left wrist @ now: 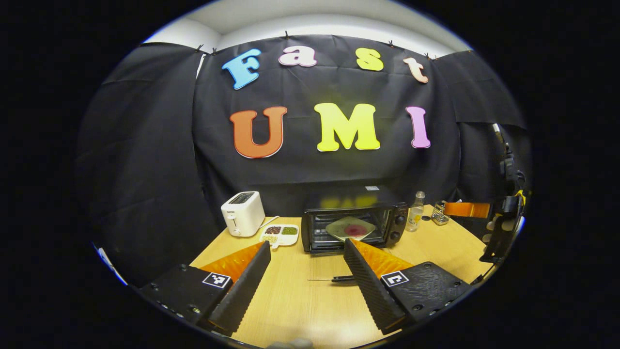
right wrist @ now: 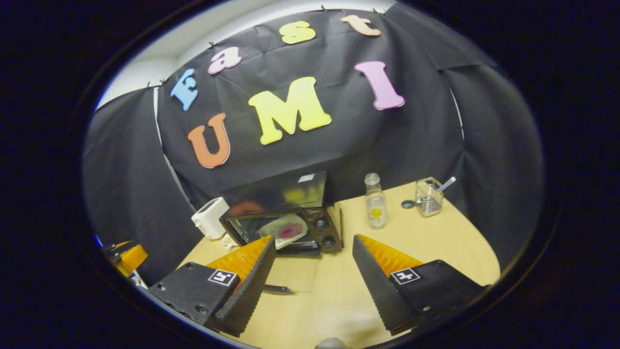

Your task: Open the electric oven with the left hand, put the food in, and close the electric oven.

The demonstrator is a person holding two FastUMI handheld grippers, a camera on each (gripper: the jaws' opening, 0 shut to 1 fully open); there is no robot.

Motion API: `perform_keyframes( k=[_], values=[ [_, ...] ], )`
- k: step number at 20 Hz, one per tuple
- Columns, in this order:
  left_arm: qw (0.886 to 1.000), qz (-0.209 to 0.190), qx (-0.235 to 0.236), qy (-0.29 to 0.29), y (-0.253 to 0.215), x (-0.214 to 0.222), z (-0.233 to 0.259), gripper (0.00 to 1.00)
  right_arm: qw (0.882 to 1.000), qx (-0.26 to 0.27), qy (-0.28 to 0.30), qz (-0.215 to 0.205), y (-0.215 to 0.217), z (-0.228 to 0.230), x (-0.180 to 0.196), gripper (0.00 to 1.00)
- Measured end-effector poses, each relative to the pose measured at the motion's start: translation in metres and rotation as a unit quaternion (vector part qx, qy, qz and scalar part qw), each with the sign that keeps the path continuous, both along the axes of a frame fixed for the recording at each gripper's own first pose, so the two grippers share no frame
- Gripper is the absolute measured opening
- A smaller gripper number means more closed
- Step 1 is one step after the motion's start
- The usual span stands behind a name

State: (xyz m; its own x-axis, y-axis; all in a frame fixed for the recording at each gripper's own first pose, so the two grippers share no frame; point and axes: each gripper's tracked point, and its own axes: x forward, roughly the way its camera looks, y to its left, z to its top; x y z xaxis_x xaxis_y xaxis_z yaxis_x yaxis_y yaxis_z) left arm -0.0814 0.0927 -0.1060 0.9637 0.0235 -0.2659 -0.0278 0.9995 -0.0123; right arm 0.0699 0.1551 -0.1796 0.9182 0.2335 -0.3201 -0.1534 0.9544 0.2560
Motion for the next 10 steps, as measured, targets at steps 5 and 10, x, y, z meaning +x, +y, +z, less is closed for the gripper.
perform_keyframes(
  k=[5,10],
  values=[
    [1.000,0.007,0.006,0.024,-0.056,-0.014,-0.014,0.97,0.999,-0.051,-0.002,0.001,-0.093,0.002,-0.055,1.00],
    [0.998,-0.002,0.019,0.052,-0.105,-0.014,-0.045,0.96,0.996,-0.084,-0.013,0.012,-0.153,0.019,-0.092,1.00]
  ],
)
